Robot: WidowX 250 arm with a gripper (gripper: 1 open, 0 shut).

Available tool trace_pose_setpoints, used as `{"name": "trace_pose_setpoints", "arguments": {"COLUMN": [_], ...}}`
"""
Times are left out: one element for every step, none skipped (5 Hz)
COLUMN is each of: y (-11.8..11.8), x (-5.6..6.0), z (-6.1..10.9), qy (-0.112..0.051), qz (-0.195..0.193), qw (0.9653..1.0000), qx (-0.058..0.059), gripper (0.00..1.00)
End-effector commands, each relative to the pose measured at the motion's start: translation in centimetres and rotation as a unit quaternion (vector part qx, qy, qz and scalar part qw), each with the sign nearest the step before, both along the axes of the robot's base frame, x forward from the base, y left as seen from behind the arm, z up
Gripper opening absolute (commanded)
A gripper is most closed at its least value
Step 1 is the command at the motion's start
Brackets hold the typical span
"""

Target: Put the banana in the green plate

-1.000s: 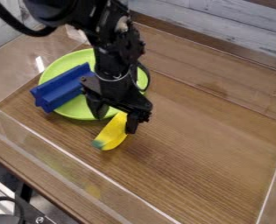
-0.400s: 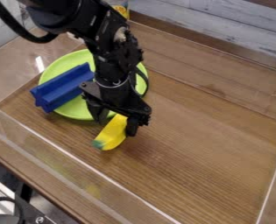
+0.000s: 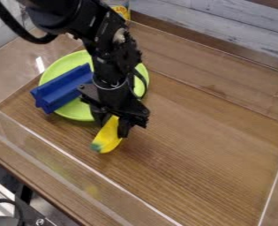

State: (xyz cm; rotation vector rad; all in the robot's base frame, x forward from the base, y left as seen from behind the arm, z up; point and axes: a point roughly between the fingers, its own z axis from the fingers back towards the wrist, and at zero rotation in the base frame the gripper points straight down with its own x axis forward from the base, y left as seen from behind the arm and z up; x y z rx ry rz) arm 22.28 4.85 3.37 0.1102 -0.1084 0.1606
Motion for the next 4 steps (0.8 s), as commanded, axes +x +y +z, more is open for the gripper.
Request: {"name": "trace_pose_setpoints", "arguments": {"y": [0.5, 0.6, 0.8, 1.1], "x": [0.5, 0.3, 0.5, 0.7], "z": [1.9, 2.8, 5.0, 7.0], "qy": [-0.016, -0.013, -0.022, -0.035], "qz": [0.009, 0.015, 0.016, 0.011], "qw": [0.9998, 0.9998, 0.9996, 0.9993], "qx": [0.002, -0.002, -0.005, -0.004], "gripper": [0.00, 0.00, 0.00, 0.00]}}
